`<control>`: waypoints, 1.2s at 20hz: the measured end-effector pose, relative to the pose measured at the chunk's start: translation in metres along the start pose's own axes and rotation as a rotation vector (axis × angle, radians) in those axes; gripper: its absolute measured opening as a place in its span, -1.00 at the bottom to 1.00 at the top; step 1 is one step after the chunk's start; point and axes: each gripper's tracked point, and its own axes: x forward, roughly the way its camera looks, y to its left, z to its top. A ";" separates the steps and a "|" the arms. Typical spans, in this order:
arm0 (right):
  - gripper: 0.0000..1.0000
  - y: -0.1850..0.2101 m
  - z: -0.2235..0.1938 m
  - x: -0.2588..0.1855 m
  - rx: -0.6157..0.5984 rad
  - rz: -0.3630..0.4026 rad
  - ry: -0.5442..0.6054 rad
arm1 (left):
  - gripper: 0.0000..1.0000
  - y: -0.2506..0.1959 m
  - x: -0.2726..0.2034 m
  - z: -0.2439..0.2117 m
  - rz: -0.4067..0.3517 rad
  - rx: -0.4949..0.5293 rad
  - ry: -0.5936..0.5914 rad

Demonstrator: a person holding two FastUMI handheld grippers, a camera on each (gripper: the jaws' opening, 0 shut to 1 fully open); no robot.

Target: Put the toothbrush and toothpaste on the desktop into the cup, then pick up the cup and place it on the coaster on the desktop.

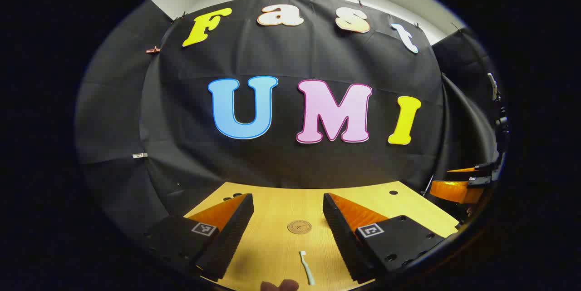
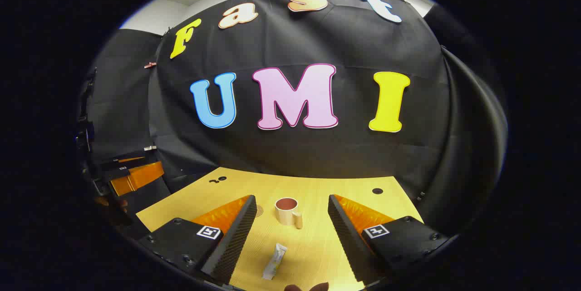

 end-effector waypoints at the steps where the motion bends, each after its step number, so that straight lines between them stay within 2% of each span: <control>1: 0.94 0.002 -0.001 0.001 -0.001 0.006 0.005 | 0.94 0.002 0.001 -0.002 0.002 0.000 0.004; 14: 0.94 0.004 -0.026 0.007 -0.005 0.030 0.077 | 0.93 0.004 0.005 -0.017 0.012 -0.008 0.045; 20: 0.94 0.017 -0.088 0.020 0.057 0.086 0.276 | 0.93 0.006 0.005 -0.036 0.014 -0.007 0.082; 24: 0.95 0.020 -0.134 0.036 0.090 0.092 0.414 | 0.94 0.010 0.004 -0.056 0.024 -0.020 0.121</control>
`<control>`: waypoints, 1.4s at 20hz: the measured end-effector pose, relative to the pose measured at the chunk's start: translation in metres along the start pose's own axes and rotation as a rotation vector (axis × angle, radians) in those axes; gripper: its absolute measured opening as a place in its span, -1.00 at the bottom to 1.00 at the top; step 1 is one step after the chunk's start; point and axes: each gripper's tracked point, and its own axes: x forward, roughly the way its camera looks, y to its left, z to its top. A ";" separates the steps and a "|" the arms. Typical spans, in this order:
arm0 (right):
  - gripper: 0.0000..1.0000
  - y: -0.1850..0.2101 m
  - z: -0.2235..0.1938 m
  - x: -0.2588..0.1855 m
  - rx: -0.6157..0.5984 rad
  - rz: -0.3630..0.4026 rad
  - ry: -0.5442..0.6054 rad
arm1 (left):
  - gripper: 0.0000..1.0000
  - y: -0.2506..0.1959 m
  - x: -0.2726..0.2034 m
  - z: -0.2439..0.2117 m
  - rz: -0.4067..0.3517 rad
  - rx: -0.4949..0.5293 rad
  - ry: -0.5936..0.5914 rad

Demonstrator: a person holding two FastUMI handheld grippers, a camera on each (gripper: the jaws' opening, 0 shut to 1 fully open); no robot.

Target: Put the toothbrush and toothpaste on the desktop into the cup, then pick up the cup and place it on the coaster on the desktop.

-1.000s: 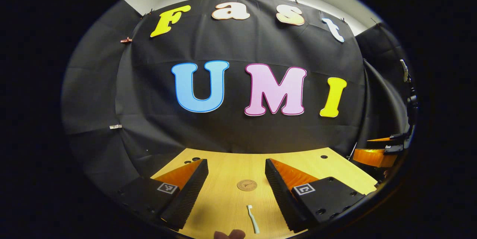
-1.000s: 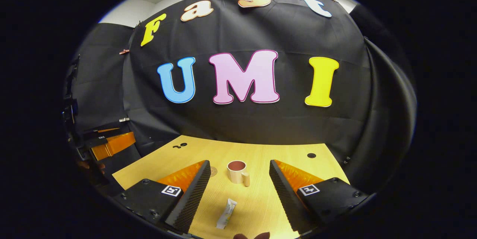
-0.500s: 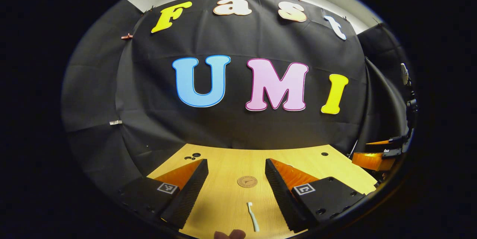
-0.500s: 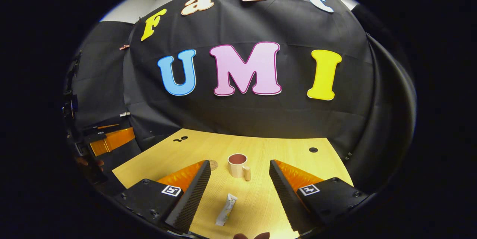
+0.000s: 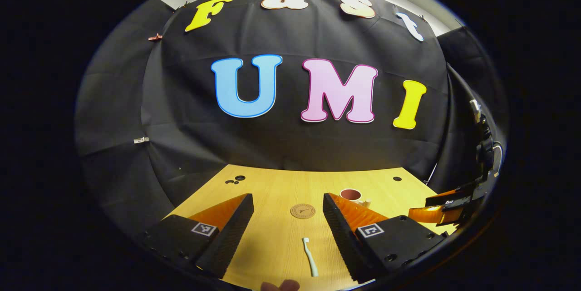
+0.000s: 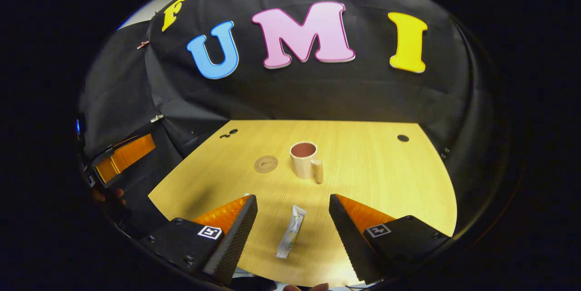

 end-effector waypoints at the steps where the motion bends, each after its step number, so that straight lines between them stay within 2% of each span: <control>1: 0.96 0.000 -0.009 0.010 0.007 0.007 0.032 | 0.94 0.002 0.001 -0.006 0.004 -0.001 0.011; 12: 0.96 -0.014 -0.110 0.100 0.092 -0.014 0.404 | 0.94 0.024 0.011 -0.048 0.070 -0.014 0.100; 17: 0.96 -0.019 -0.139 0.123 0.083 -0.028 0.525 | 0.93 0.036 0.021 -0.059 0.109 -0.031 0.124; 21: 0.91 -0.008 -0.151 0.127 0.091 -0.015 0.598 | 0.94 0.047 0.024 -0.064 0.133 -0.050 0.137; 25: 0.72 -0.004 -0.152 0.134 0.117 -0.015 0.620 | 0.93 0.057 0.028 -0.065 0.152 -0.079 0.144; 28: 0.36 -0.003 -0.155 0.136 0.148 -0.013 0.651 | 0.93 0.064 0.029 -0.064 0.163 -0.079 0.146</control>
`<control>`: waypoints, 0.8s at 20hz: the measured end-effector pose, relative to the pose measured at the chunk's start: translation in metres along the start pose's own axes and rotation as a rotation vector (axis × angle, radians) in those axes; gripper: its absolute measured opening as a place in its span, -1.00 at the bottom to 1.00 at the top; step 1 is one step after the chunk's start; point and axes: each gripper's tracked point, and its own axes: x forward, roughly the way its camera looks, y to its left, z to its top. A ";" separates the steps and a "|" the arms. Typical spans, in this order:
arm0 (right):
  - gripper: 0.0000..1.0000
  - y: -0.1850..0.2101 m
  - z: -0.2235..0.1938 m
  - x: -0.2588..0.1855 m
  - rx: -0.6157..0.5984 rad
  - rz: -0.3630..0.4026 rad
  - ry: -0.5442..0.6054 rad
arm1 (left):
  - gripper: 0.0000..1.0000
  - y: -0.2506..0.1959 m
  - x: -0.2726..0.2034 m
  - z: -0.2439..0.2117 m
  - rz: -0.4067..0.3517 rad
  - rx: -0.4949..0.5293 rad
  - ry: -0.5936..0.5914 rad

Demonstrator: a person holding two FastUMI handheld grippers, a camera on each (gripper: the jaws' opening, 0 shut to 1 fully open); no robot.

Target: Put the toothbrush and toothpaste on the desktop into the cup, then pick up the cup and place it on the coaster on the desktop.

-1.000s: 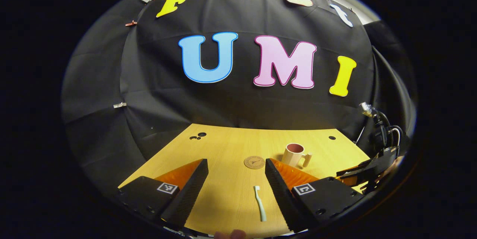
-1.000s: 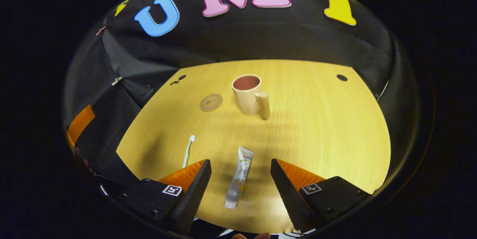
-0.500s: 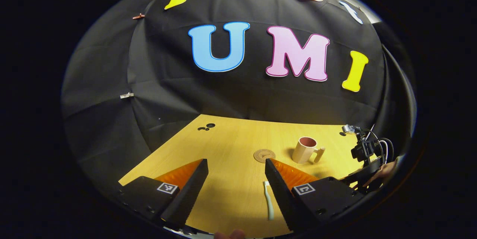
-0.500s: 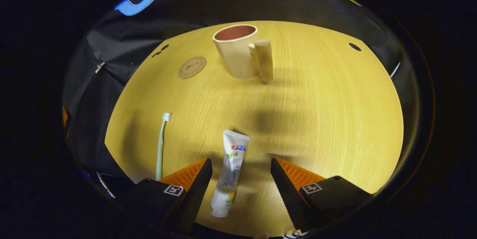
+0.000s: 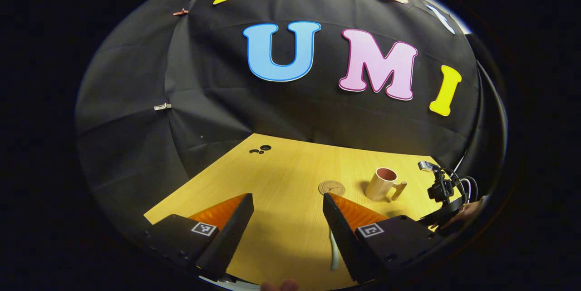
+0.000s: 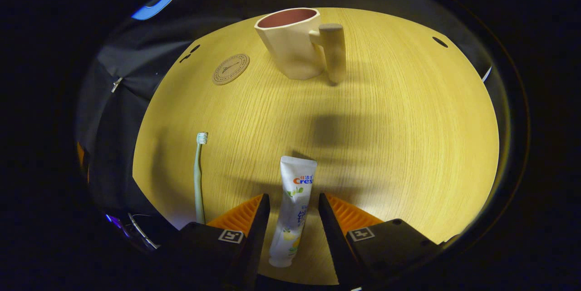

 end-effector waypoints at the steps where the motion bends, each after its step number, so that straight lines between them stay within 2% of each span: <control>1: 0.27 0.000 -0.001 0.001 0.004 0.007 0.010 | 0.94 0.001 0.000 0.000 0.001 0.002 -0.001; 3: -0.25 0.002 -0.003 0.000 -0.007 0.018 0.026 | 0.94 0.003 0.001 0.000 0.000 0.005 0.001; 7: -0.61 0.007 -0.004 0.003 -0.066 0.020 0.005 | 0.94 0.003 0.003 -0.001 -0.007 0.004 0.008; 9: -0.69 0.007 0.000 -0.001 -0.084 0.011 -0.029 | 0.94 0.001 0.004 -0.002 -0.016 0.005 0.011; 12: -0.69 0.011 0.011 -0.012 -0.090 0.029 -0.108 | 0.94 -0.008 0.007 -0.007 -0.043 0.001 0.030; 16: -0.70 0.012 0.020 -0.045 -0.038 0.070 -0.205 | 0.94 -0.036 0.019 -0.031 -0.111 -0.009 0.135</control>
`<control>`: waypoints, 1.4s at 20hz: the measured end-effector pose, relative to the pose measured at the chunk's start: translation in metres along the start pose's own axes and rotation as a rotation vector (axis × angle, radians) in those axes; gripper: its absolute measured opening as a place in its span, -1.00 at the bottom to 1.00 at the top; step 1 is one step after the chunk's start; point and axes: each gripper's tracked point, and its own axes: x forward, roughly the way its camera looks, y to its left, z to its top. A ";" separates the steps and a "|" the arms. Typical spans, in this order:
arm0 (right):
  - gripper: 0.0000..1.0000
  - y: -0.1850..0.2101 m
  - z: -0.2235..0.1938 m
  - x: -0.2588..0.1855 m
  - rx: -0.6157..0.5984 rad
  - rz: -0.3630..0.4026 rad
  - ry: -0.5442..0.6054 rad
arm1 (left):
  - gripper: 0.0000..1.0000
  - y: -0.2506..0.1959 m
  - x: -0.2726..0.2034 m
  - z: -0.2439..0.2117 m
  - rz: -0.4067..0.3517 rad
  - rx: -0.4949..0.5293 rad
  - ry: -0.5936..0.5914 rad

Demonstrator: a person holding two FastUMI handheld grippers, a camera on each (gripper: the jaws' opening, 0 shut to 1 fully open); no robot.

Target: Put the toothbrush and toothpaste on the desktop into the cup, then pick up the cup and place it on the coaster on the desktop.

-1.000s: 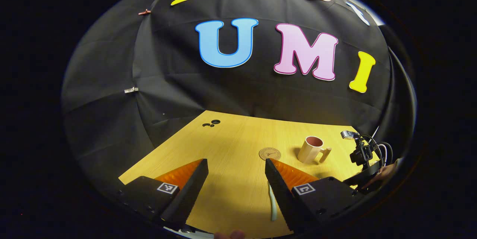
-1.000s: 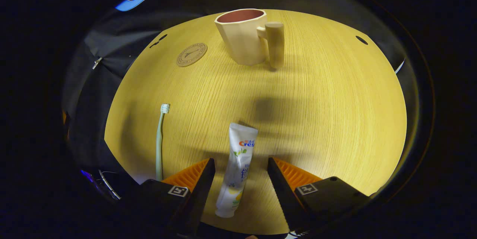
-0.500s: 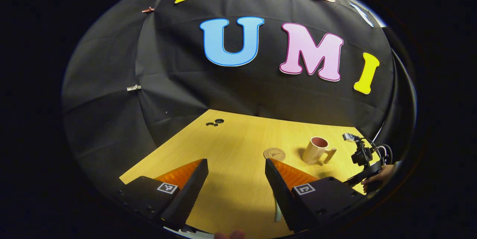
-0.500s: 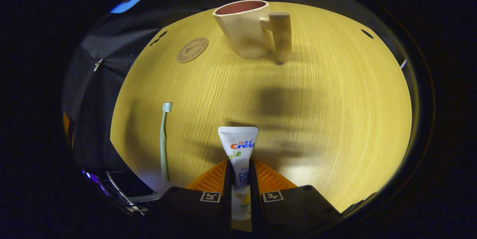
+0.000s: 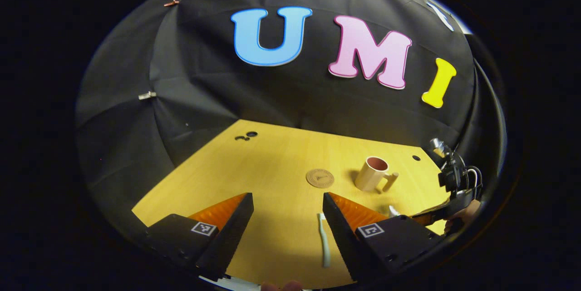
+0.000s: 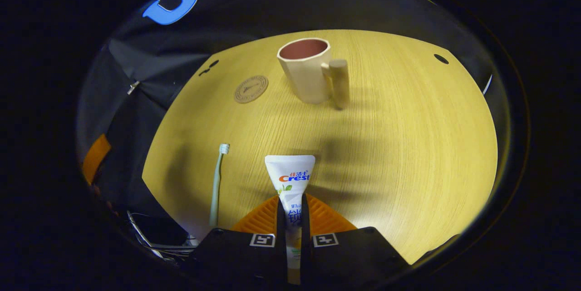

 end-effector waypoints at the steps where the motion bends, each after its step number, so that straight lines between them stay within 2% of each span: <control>1: -0.70 0.000 0.003 -0.008 0.005 0.014 -0.021 | 0.94 -0.008 0.007 -0.010 -0.019 -0.003 0.043; 6: -0.70 -0.016 0.008 -0.041 -0.006 0.016 -0.105 | 0.94 -0.045 0.051 -0.076 -0.084 0.014 0.271; 7: -0.70 -0.021 0.008 -0.047 -0.012 0.008 -0.120 | 0.83 -0.048 0.059 -0.087 -0.085 0.021 0.310; 8: -0.70 -0.027 0.009 -0.051 -0.016 -0.001 -0.131 | 0.94 -0.051 0.067 -0.097 -0.083 0.023 0.341; 9: -0.70 -0.032 0.007 -0.054 -0.023 -0.009 -0.136 | 0.94 -0.055 0.074 -0.105 -0.081 0.020 0.368; 13: -0.70 -0.050 -0.001 -0.061 -0.046 -0.026 -0.143 | 0.87 -0.062 0.095 -0.130 -0.060 0.017 0.439; 14: -0.70 -0.054 -0.001 -0.062 -0.044 -0.029 -0.146 | 0.70 -0.061 0.098 -0.136 -0.049 0.028 0.453; 15: -0.70 -0.059 0.000 -0.063 -0.055 -0.039 -0.149 | 0.86 -0.060 0.101 -0.141 -0.037 0.045 0.470; 17: -0.70 -0.070 0.001 -0.066 -0.089 -0.065 -0.156 | 0.86 -0.059 0.106 -0.151 -0.013 0.074 0.504; 21: -0.70 -0.078 0.000 -0.066 -0.074 -0.042 -0.152 | 0.82 -0.057 0.108 -0.166 0.017 0.135 0.557; 22: -0.81 -0.080 0.000 -0.065 -0.072 -0.041 -0.153 | 0.77 -0.057 0.109 -0.171 0.021 0.140 0.577; 23: -0.70 -0.083 0.001 -0.065 -0.074 -0.041 -0.154 | 0.77 -0.058 0.111 -0.171 0.024 0.131 0.573; 28: -0.70 -0.091 0.003 -0.062 -0.065 -0.019 -0.152 | 0.77 -0.058 0.111 -0.172 0.013 0.149 0.606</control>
